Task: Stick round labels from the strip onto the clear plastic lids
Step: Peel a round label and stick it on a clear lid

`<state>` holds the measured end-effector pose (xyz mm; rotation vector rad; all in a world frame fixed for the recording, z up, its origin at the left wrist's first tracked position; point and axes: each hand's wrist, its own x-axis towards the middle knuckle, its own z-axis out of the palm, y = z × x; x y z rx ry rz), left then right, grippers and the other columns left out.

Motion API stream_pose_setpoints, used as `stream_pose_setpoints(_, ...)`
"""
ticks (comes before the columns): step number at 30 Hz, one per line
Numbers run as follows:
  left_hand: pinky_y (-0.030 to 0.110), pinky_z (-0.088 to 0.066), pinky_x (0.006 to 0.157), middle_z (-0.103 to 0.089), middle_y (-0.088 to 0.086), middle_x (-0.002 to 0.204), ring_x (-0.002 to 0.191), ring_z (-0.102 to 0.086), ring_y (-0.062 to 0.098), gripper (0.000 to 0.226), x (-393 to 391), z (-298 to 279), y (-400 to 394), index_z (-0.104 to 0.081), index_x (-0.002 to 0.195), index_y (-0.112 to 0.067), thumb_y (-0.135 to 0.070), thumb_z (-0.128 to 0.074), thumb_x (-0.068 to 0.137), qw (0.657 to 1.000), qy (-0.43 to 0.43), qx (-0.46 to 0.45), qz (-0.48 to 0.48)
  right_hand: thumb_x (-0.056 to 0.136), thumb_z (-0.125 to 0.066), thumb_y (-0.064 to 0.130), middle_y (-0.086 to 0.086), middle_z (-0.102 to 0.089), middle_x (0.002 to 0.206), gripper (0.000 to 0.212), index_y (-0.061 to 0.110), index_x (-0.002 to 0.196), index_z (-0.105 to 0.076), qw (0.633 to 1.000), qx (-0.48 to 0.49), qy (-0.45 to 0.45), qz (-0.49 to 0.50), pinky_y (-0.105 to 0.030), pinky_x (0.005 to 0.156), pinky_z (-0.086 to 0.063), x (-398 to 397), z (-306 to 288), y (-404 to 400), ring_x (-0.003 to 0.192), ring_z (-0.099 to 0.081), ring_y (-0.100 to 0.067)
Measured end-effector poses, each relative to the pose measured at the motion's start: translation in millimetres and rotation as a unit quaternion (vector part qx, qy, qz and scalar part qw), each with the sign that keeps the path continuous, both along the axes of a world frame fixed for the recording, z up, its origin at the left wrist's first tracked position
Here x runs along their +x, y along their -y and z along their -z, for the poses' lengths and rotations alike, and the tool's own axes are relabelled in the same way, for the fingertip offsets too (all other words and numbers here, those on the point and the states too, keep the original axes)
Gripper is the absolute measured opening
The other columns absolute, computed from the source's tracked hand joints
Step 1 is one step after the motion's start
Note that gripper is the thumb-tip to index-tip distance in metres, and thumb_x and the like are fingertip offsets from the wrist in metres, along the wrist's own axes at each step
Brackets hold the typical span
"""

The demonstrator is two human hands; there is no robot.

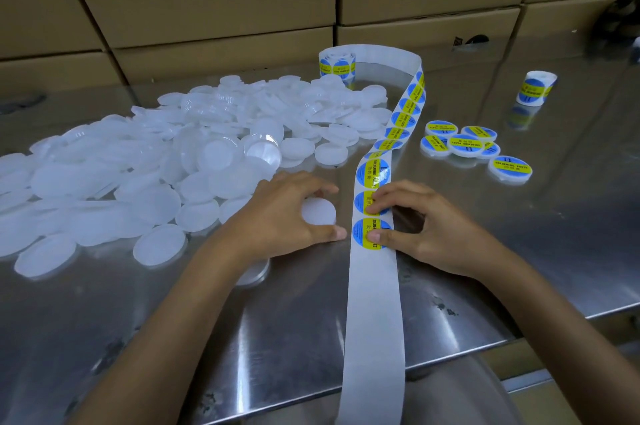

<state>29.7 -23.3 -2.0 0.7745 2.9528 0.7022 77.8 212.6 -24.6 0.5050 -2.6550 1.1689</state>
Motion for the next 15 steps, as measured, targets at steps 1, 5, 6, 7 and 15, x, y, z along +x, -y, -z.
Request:
stream_pose_setpoints(1, 0.028, -0.024, 0.099, -0.052, -0.026, 0.121, 0.123, -0.039, 0.003, 0.061, 0.4, 0.3, -1.0, -0.058, 0.128, -0.044, -0.065, -0.075, 0.074, 1.0, -0.009, -0.009, 0.004, 0.076, -0.085, 0.025, 0.009, -0.063, 0.117, 0.03, 0.018, 0.103, -0.074, 1.0, -0.001, 0.001, 0.0, -0.035, 0.104, -0.042, 0.1, -0.5, 0.2, 0.116, -0.057, -0.01)
stream_pose_setpoints(5, 0.029, -0.021, 0.111, -0.052, -0.026, 0.139, 0.138, -0.035, -0.002, 0.056, 3.2, 3.6, -12.5, -0.059, 0.13, -0.043, -0.069, -0.066, 0.08, 0.997, -0.038, 0.046, 0.04, 0.075, -0.085, 0.025, 0.011, -0.064, 0.112, 0.035, 0.019, 0.106, -0.071, 1.0, -0.003, 0.009, -0.002, -0.036, 0.102, -0.043, 0.1, -4.5, 0.8, 0.112, -0.058, -0.011)
stream_pose_setpoints(6, 0.031, -0.02, 0.116, -0.049, -0.026, 0.144, 0.142, -0.032, -0.002, 0.061, 4.7, 5.3, -15.5, -0.056, 0.135, -0.042, -0.068, -0.065, 0.081, 0.997, -0.03, 0.046, 0.056, 0.075, -0.085, 0.025, 0.011, -0.064, 0.111, 0.036, 0.019, 0.108, -0.07, 1.0, -0.005, 0.014, -0.001, -0.036, 0.101, -0.044, -0.1, -5.3, 0.8, 0.112, -0.059, -0.012)
stream_pose_setpoints(7, 0.033, -0.017, 0.119, -0.046, -0.026, 0.148, 0.145, -0.028, -0.001, 0.066, 5.8, 8.1, -18.1, -0.052, 0.14, -0.041, -0.068, -0.066, 0.081, 0.997, -0.021, 0.034, 0.068, 0.075, -0.085, 0.024, 0.01, -0.064, 0.111, 0.036, 0.019, 0.108, -0.07, 1.0, -0.008, 0.019, 0.001, -0.037, 0.101, -0.044, -0.3, -5.9, 0.6, 0.112, -0.059, -0.012)
stream_pose_setpoints(15, 0.033, -0.025, 0.117, -0.054, -0.024, 0.14, 0.136, -0.037, -0.006, 0.072, 3.7, 18.2, -23.9, -0.06, 0.133, -0.034, -0.073, -0.064, 0.073, 0.995, -0.045, 0.044, 0.075, 0.077, -0.083, 0.011, 0.005, -0.068, 0.102, 0.023, 0.014, 0.096, -0.071, 0.999, -0.047, 0.014, 0.008, -0.043, 0.098, -0.045, 2.7, -6.5, 2.0, 0.106, -0.061, -0.018)
